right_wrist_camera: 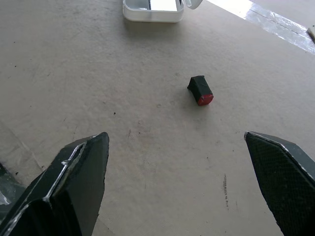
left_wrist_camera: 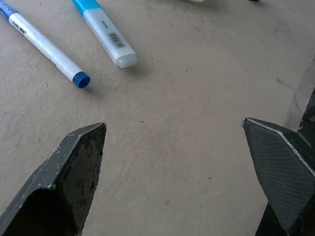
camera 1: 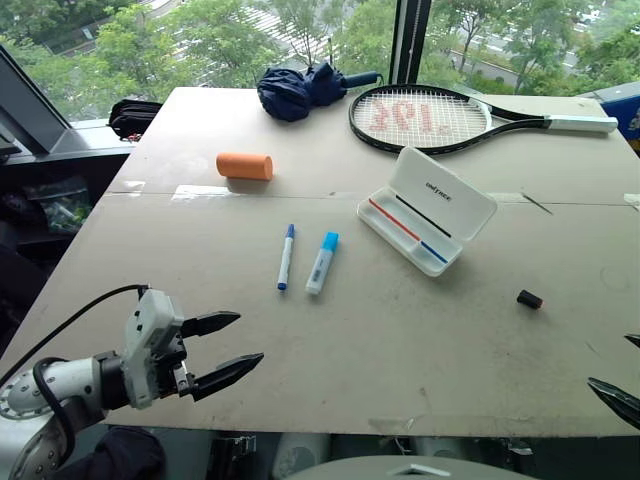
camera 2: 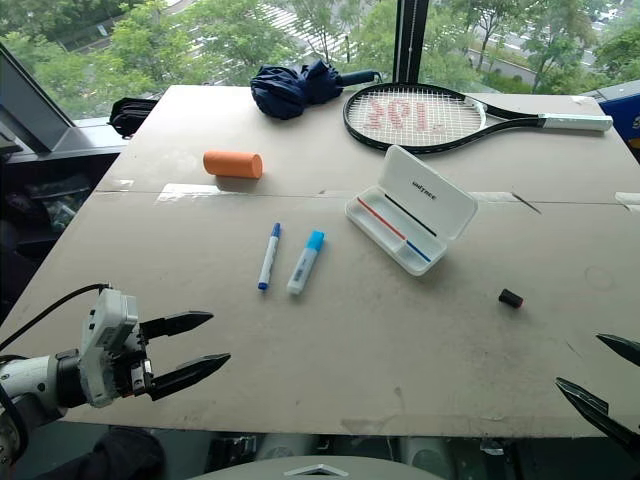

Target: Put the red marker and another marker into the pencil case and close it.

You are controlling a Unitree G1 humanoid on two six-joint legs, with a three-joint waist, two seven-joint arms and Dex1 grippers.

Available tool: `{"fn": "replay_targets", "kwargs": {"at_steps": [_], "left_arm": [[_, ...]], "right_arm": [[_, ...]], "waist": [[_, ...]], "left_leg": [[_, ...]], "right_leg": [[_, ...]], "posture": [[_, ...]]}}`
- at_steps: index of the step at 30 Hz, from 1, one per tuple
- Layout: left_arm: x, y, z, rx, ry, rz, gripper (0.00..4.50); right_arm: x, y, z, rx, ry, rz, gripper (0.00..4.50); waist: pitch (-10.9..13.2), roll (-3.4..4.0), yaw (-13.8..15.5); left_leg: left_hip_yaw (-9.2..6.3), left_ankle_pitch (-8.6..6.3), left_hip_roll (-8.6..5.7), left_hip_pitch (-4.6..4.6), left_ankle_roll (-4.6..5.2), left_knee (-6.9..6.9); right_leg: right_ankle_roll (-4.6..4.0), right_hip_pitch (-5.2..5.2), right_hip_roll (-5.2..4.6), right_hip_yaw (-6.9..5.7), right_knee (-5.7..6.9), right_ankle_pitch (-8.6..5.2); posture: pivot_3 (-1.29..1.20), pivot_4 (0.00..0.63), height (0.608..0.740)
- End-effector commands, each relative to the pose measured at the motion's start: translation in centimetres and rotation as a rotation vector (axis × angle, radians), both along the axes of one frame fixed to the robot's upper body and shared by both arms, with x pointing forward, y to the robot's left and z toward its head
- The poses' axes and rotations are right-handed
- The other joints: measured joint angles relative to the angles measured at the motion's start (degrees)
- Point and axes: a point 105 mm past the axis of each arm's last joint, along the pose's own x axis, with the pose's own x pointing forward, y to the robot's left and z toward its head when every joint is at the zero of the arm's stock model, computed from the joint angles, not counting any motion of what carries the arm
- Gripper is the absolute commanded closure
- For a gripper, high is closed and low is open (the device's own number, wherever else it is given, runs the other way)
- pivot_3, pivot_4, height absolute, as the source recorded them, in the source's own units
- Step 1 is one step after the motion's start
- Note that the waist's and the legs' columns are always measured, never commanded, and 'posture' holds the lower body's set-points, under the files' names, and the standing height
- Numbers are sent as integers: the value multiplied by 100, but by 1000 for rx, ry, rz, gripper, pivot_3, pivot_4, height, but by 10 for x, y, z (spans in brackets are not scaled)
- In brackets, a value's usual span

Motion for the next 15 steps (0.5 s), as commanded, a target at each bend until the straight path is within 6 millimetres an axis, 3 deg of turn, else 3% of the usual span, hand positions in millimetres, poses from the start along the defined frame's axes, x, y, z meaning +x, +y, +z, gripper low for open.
{"fn": "replay_targets", "kwargs": {"at_steps": [1,5,11,15], "left_arm": [[21,-8,12,11,-70,-40,0],[65,-42,33,-5,-128,-197,0],[116,-78,45,98,-209,-398,0],[174,-109,50,236,-313,-520,0]], "right_arm": [[5,12,11,26,-77,18,65],[14,46,17,125,-146,80,65],[19,75,26,157,-186,121,65],[26,95,32,171,-222,134,65]], "waist": [[0,0,0],[-5,23,170],[-10,18,-9],[-7,12,10]], "left_leg": [[0,0,0,0,0,0],[-2,4,16,-7,-4,25],[33,-5,-6,-5,12,17],[25,-7,-16,-9,16,19]], "right_leg": [[0,0,0,0,0,0],[2,12,18,-36,12,-1],[37,10,20,-11,13,7],[40,10,26,-25,20,6]], "posture": [[0,150,730],[0,150,730],[0,150,730],[0,150,730]]}}
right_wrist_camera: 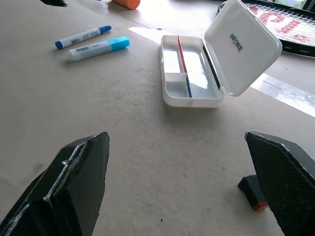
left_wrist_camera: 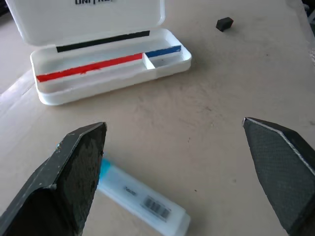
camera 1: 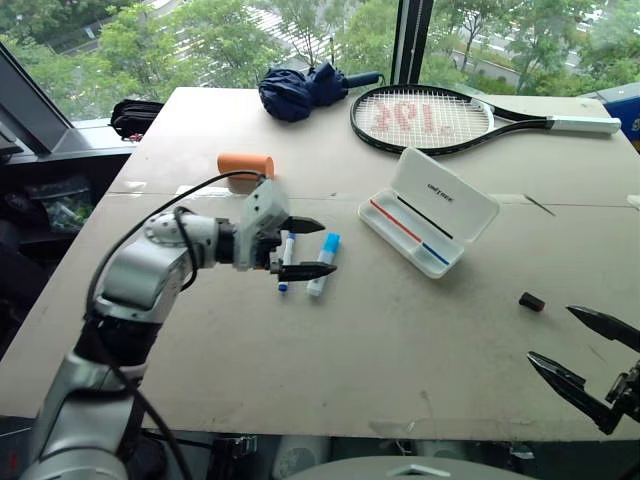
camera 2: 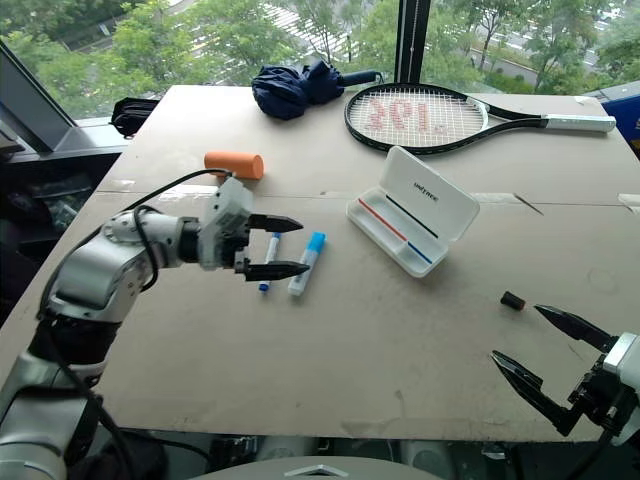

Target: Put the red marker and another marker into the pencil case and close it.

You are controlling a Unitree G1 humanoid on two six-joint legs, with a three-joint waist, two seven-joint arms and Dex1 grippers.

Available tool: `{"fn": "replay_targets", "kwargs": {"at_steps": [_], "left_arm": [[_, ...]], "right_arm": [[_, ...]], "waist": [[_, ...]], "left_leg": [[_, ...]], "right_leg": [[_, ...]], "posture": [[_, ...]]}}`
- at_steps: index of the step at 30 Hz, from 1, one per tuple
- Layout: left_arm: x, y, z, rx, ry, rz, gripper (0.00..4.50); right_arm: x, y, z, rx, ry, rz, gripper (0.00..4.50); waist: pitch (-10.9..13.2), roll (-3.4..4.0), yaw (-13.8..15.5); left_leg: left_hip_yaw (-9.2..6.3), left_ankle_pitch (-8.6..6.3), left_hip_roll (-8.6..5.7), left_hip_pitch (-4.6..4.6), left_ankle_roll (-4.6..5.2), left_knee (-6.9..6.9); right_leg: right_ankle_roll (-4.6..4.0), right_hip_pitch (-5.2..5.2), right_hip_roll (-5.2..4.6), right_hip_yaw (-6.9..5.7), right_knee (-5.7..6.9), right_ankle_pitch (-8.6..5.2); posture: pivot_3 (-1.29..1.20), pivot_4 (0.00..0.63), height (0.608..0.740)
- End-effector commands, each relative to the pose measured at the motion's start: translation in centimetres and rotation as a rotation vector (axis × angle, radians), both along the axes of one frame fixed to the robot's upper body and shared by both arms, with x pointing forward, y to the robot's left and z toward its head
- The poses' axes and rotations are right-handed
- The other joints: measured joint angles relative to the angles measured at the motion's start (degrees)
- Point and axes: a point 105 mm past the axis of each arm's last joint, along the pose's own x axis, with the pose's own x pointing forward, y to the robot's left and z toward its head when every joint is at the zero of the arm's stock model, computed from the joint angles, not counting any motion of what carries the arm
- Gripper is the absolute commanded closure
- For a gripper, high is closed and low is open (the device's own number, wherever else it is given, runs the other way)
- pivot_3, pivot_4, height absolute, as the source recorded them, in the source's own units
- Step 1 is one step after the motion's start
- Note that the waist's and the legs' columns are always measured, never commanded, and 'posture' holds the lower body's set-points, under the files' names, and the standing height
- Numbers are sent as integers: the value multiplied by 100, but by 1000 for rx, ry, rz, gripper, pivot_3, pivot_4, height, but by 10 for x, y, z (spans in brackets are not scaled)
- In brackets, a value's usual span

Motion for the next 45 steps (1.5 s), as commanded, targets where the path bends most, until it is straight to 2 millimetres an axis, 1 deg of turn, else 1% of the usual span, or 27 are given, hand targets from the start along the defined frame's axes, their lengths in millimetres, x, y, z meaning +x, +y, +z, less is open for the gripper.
{"fn": "replay_targets", "kwargs": {"at_steps": [1,3,4,6,9,11,18,19,20,24,31,40,43,44,45], "left_arm": [[37,-17,-4,148,-85,-86,0],[51,-27,-7,201,-100,-131,0],[55,-29,-8,215,-104,-145,0],[65,-39,-15,296,-153,-174,0],[74,-54,-17,347,-195,-194,0],[77,-64,-16,358,-208,-197,0],[83,-79,-21,456,-265,-199,0],[83,-81,-21,462,-265,-201,513],[83,-82,-22,471,-264,-205,805],[84,-88,-24,516,-277,-213,2519],[84,-92,-21,568,-289,-225,2519],[81,-93,-32,657,-282,-261,2519],[80,-94,-33,682,-278,-274,3374],[80,-94,-34,687,-273,-279,3892],[79,-94,-34,693,-270,-284,4313]], "right_arm": [[4,20,10,1,-47,26,65],[4,26,11,7,-54,31,65],[5,27,12,9,-55,31,65],[5,31,12,16,-63,26,65],[3,33,12,25,-69,12,65],[1,34,10,27,-70,0,65],[-6,33,4,38,-66,-36,65],[-7,33,3,39,-66,-40,0],[-8,34,2,41,-66,-44,0],[-12,34,-1,45,-66,-60,0],[-19,36,-5,52,-65,-86,0],[-25,36,-10,51,-59,-111,0],[-26,36,-10,47,-60,-116,0],[-26,36,-10,47,-60,-117,0],[-26,36,-10,46,-61,-119,0]], "waist": [[1,-3,6],[2,-9,-3],[2,-9,-27],[6,-14,-82],[14,-25,-103],[19,-33,-85],[20,-34,-54],[20,-34,-51],[20,-34,-50],[21,-36,-42],[20,-35,-29],[20,-35,-22],[20,-35,-22],[20,-35,-24],[20,-35,-26]], "left_leg": [[2,0,-2,-4,0,2],[11,0,-6,-6,0,4],[11,0,-6,-8,0,4],[13,-7,-5,-6,12,2],[3,-12,-6,-12,20,1],[-2,-12,-6,-18,21,2],[-8,-12,-6,-17,21,4],[-9,-12,-6,-17,21,4],[-9,-12,-6,-17,21,4],[-10,-12,-6,-18,21,4],[-7,-12,-6,-16,21,4],[-7,-12,-5,-16,21,4],[-9,-12,-5,-16,21,4],[-9,-12,-5,-16,21,4],[-7,-12,-5,-16,21,4]], "right_leg": [[0,0,1,-6,0,0],[0,3,0,-11,-2,0],[0,2,0,-10,-3,-1],[4,-2,1,7,-5,-3],[11,-8,1,5,-5,-7],[12,-10,0,-5,-5,-7],[14,-10,-3,-1,-2,-8],[14,-10,-2,-1,0,-8],[15,-10,-2,-2,0,-8],[15,-10,-3,-3,0,-8],[15,-10,-3,-1,1,-8],[15,-10,-3,-2,1,-8],[15,-10,-3,-4,2,-8],[15,-10,-2,-3,1,-8],[15,-10,-3,-2,2,-8]], "posture": [[0,150,730],[0,150,730],[0,150,730],[0,150,730],[0,150,730],[0,150,730],[0,150,730],[0,150,730],[0,150,730],[0,150,730],[0,150,730],[0,150,730],[0,150,730],[0,150,730],[0,150,730]]}}
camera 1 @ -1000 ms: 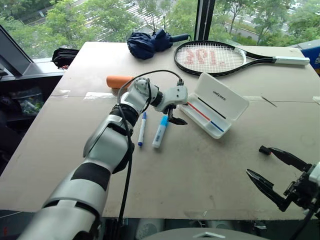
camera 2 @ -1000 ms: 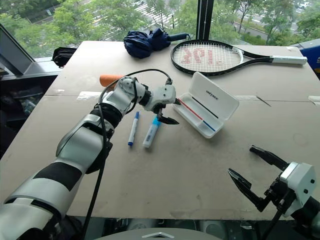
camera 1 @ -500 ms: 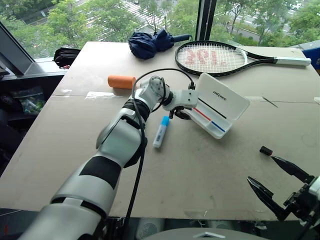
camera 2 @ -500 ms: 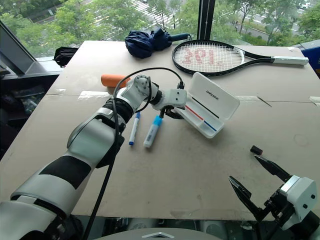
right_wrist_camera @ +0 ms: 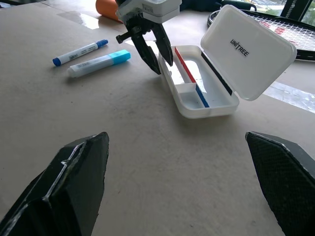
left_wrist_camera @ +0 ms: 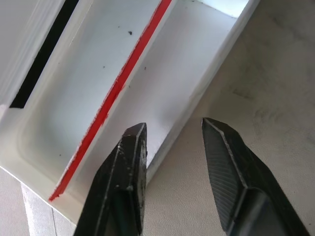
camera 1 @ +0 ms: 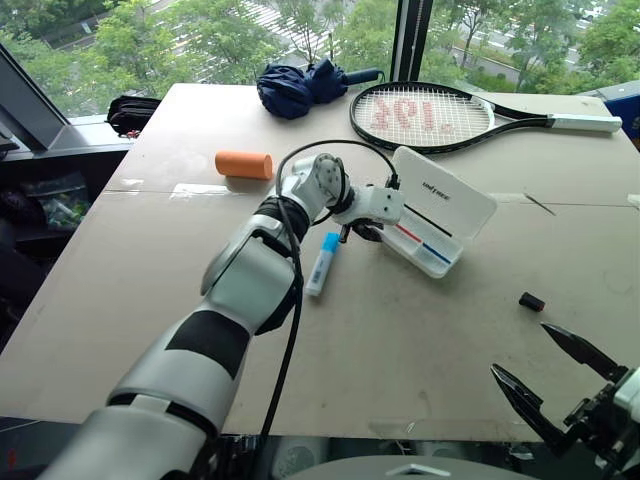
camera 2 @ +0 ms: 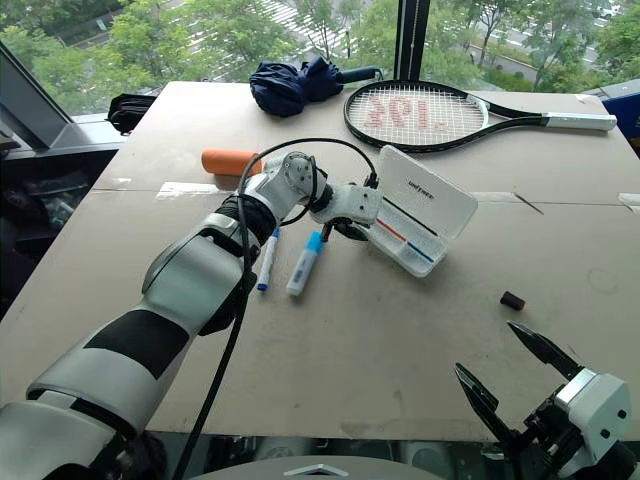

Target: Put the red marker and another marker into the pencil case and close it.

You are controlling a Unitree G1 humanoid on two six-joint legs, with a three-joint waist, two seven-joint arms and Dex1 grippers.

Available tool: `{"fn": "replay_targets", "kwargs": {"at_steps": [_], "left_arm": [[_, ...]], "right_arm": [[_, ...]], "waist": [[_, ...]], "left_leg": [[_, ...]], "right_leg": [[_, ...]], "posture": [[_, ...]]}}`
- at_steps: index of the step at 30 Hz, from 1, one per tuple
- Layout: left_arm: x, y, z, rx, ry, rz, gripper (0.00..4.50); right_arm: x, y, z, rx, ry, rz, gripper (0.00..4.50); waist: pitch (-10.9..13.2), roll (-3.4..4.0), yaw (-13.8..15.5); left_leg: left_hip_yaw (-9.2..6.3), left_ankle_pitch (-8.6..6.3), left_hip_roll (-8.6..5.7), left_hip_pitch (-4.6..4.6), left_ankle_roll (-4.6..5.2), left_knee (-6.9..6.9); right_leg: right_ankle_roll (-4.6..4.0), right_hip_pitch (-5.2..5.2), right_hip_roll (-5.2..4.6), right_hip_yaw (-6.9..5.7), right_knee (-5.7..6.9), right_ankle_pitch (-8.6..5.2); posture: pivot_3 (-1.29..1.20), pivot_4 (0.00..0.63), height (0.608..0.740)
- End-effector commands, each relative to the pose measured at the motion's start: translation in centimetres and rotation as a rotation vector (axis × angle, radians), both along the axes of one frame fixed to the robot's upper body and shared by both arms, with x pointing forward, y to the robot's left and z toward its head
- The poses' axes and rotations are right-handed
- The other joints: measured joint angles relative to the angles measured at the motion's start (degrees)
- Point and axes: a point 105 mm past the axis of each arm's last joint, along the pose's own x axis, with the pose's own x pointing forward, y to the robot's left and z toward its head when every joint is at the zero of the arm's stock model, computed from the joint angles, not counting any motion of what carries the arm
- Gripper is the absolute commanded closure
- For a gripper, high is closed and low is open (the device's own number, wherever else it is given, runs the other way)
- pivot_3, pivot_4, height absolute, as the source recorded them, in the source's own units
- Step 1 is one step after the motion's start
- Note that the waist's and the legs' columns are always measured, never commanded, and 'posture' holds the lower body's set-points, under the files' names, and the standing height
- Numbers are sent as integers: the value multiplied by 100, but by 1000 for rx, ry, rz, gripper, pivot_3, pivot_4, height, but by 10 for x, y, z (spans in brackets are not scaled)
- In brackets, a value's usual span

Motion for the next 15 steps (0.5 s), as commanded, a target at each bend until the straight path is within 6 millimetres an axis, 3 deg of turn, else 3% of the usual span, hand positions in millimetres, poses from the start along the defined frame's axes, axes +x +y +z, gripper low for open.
{"fn": "replay_targets", "kwargs": {"at_steps": [1,15], "left_arm": [[1,0,8,24,-10,-9,4420],[-23,-1,8,54,252,-43,4420]], "right_arm": [[-2,2,6,-9,-31,-4,0],[-1,2,0,1,-23,-22,0]], "waist": [[0,0,-1],[-1,1,1]], "left_leg": [[0,0,0,0,0,0],[0,0,0,0,0,0]], "right_leg": [[0,0,0,0,0,0],[-1,0,1,-2,1,0]], "posture": [[0,150,730],[0,150,730]]}}
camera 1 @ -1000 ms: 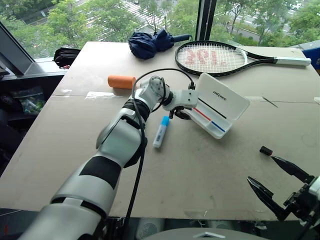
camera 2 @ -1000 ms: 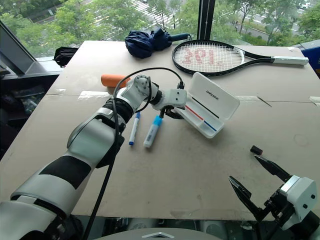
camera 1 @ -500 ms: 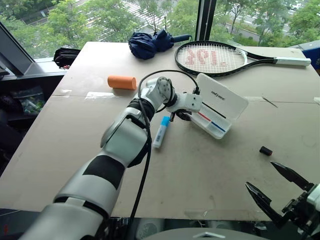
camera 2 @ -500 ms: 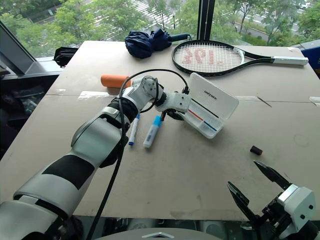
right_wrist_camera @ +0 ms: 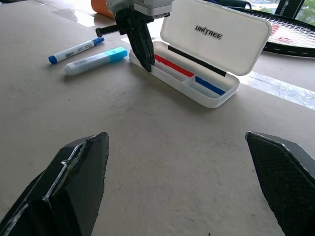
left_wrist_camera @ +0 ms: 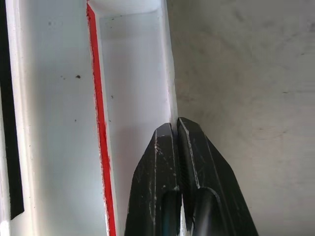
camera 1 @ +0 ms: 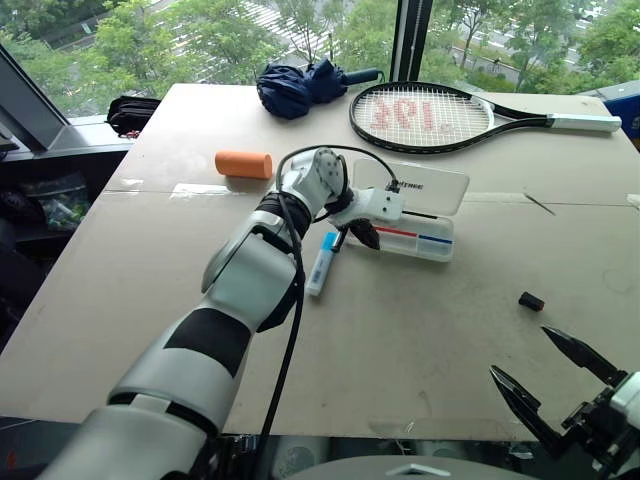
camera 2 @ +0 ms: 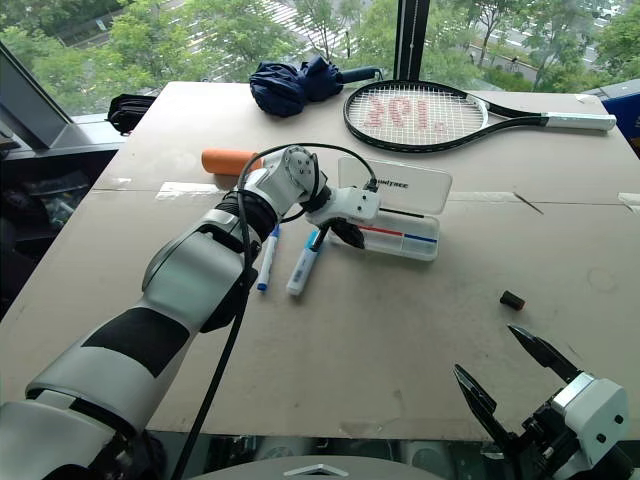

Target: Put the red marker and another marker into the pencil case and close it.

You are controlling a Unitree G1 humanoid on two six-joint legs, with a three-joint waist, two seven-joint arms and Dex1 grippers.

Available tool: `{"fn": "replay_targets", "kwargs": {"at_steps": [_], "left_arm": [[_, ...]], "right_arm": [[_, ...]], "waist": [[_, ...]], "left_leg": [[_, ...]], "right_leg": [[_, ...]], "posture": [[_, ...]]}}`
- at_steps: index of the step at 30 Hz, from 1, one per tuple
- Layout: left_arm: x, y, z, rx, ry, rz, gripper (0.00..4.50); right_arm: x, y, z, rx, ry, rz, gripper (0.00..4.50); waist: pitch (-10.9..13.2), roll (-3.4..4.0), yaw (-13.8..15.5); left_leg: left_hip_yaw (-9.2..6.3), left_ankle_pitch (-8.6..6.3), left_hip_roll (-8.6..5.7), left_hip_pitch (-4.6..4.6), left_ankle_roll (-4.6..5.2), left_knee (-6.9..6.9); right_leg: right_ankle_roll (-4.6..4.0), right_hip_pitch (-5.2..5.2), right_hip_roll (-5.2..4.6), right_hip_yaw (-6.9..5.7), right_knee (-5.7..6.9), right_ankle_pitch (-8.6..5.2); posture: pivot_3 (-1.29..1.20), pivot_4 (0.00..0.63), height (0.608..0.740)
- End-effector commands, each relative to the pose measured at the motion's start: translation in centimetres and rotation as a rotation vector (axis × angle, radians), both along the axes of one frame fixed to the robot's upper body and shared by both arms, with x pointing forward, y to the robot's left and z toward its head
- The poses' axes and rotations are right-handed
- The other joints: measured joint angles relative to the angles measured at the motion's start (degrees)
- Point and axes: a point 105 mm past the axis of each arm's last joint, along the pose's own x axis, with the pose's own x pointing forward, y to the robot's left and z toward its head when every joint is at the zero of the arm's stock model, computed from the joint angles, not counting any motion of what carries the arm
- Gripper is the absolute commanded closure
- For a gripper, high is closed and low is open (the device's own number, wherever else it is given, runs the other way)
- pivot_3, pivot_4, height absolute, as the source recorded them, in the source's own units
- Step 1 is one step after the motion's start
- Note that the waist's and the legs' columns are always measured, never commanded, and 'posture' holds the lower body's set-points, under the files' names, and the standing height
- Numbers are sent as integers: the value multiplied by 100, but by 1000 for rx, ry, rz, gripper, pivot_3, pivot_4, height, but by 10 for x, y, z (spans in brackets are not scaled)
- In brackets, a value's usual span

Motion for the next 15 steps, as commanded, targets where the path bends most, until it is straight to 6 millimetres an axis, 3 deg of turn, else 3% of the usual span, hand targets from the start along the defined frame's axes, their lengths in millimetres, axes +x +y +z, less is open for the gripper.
{"fn": "replay_targets", "kwargs": {"at_steps": [1,8,15], "left_arm": [[-7,-10,5,-5,67,-1,4420],[-11,-38,2,-127,138,90,4420],[-16,-42,-3,-127,157,104,4420]], "right_arm": [[1,1,2,0,-19,4,0],[5,0,1,2,-15,10,0],[11,1,3,4,-22,30,0]], "waist": [[0,0,1],[0,0,18],[-2,4,5]], "left_leg": [[0,0,0,0,0,0],[-2,0,0,-2,0,3],[-2,0,0,2,0,4]], "right_leg": [[0,0,0,1,0,0],[0,1,-3,-1,0,0],[0,1,-1,1,5,0]], "posture": [[0,150,730],[0,150,730],[0,150,730]]}}
